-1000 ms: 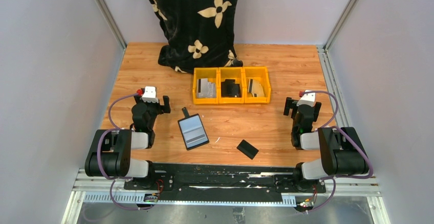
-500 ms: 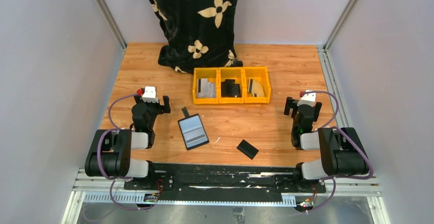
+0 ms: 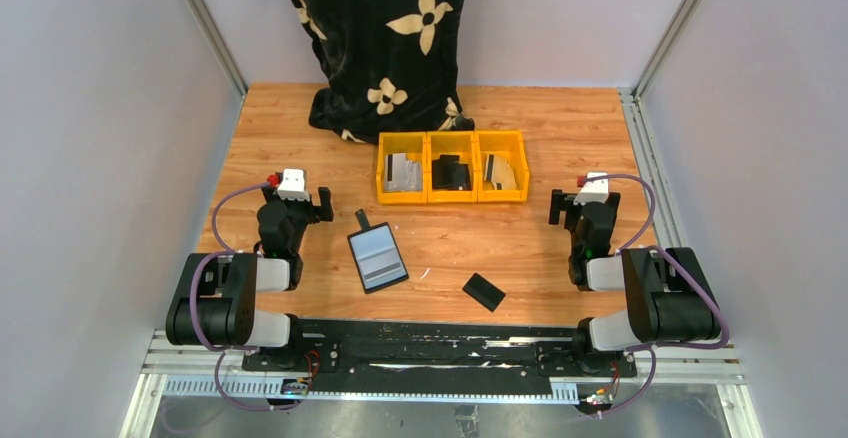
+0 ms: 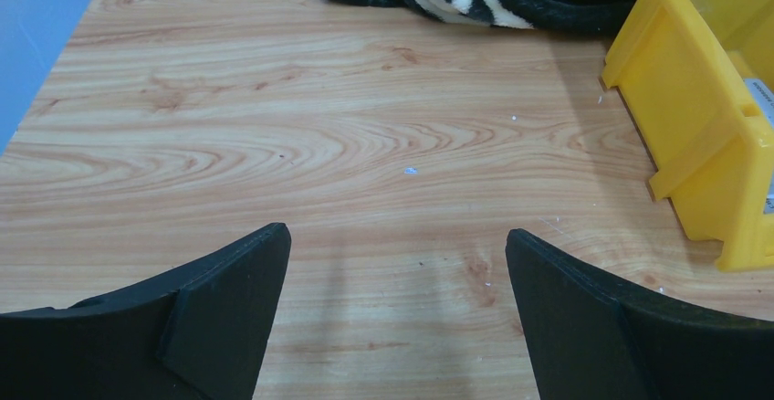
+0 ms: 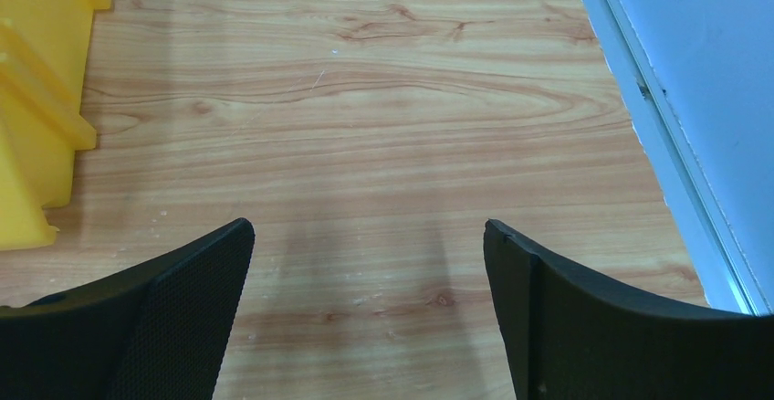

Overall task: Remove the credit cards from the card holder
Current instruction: Reset both arms

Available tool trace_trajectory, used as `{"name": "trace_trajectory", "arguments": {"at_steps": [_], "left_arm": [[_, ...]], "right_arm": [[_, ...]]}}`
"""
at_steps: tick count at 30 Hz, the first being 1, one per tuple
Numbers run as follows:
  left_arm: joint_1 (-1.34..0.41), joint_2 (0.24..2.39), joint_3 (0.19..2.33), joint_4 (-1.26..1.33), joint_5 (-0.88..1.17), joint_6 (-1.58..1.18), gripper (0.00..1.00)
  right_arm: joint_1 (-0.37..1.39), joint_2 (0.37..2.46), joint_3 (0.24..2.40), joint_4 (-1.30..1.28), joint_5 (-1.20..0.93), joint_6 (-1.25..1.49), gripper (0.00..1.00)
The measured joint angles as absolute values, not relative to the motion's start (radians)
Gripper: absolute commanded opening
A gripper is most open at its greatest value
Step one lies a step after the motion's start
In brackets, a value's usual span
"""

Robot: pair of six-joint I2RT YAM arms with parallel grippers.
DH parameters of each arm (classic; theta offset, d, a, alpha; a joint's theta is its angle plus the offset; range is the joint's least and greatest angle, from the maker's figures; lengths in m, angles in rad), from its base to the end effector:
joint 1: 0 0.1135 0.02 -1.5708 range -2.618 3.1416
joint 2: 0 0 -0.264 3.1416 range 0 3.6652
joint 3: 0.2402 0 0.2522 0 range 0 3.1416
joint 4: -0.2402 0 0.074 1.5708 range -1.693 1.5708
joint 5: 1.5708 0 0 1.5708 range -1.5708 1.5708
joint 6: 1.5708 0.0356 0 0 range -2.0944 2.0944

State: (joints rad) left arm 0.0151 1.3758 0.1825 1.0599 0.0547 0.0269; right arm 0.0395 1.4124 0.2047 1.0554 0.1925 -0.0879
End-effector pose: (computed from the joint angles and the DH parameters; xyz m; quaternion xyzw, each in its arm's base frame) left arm 0.2235 0.0014 0.1523 0.0224 0.7523 -0.0068 0.6584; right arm 0.2292 0.0022 0.1500 0.0144 0.7578 -0.0886 0.6463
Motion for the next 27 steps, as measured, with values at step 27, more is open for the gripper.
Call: {"name": "trace_trajectory", "arguments": {"at_steps": [27], "left_arm": [[0.015, 1.376, 0.183, 1.06, 0.055, 0.027, 1.0]], "right_arm": [[0.039, 1.418, 0.205, 1.055, 0.183, -0.099, 1.0]]}}
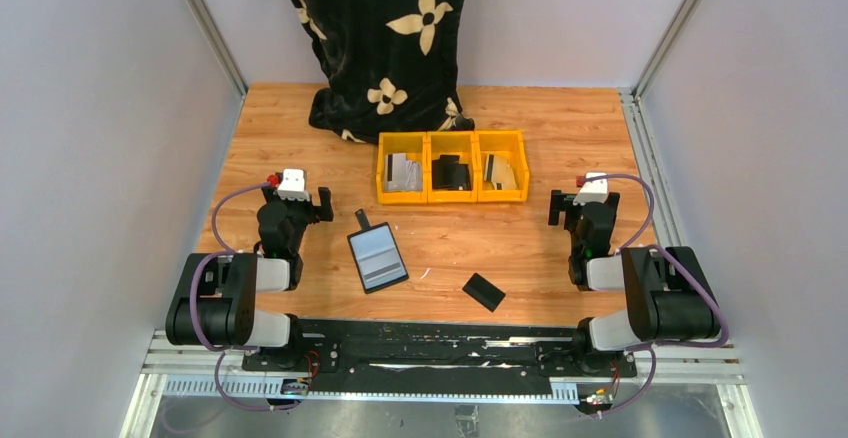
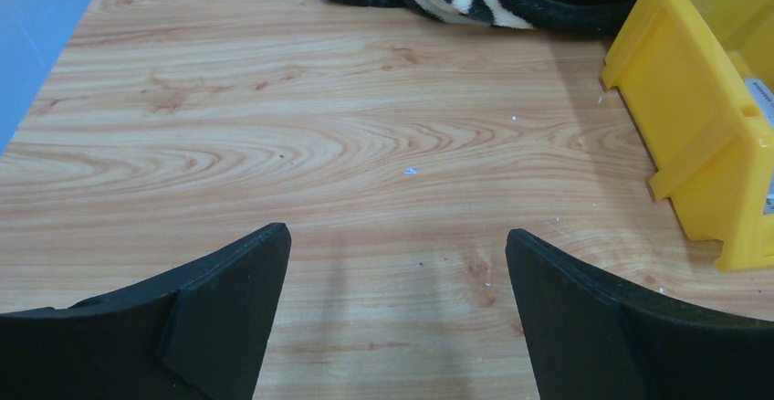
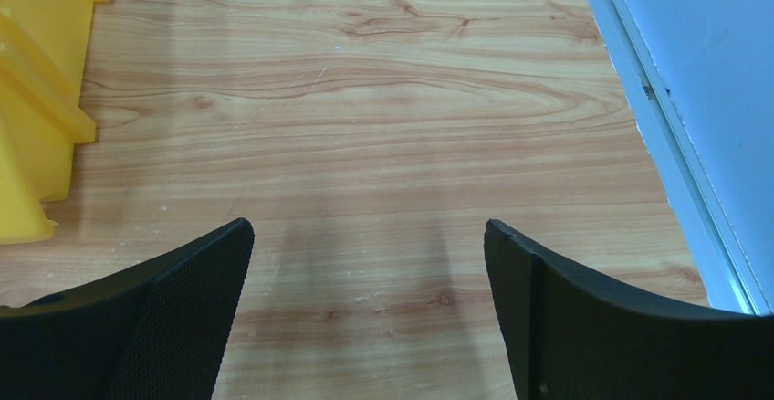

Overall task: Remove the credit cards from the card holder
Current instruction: Reset both arms

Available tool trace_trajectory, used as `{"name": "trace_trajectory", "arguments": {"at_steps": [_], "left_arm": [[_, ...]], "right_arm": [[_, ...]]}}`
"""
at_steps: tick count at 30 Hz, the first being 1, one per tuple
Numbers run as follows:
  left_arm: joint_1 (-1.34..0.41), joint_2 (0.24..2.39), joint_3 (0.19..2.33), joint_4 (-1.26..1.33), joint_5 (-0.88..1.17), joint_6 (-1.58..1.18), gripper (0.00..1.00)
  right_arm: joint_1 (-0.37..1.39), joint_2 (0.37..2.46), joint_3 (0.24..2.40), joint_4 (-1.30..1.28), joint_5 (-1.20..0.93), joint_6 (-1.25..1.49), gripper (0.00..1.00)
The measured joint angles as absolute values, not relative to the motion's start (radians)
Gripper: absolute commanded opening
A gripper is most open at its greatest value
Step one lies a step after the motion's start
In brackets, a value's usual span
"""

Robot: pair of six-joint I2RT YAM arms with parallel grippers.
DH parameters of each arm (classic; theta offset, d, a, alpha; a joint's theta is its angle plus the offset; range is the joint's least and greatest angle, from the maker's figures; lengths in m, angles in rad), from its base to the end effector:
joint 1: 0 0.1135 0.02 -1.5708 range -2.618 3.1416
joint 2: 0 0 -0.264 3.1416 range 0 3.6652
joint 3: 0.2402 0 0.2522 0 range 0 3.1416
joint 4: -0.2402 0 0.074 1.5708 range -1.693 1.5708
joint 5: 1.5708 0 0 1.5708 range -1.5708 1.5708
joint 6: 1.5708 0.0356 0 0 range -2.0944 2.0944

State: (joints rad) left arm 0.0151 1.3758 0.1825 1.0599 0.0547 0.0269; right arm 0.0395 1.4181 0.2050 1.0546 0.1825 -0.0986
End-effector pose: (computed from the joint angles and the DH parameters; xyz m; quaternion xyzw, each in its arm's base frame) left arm 0.2235 0.0014 0.1523 0.0224 0.7523 -0.0068 0.6584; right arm 0.2295 0.0026 0.1488 0.0067 0.7600 -0.0884 0.6439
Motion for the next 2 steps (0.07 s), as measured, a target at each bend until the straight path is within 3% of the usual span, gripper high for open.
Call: {"name": "trace_trajectory", "arguments": {"at_steps": [2], "left_arm": [[0.015, 1.376, 0.183, 1.06, 0.055, 0.027, 1.0]], "right_arm": [[0.039, 1.419, 0.205, 1.054, 0.182, -0.099, 1.0]]}}
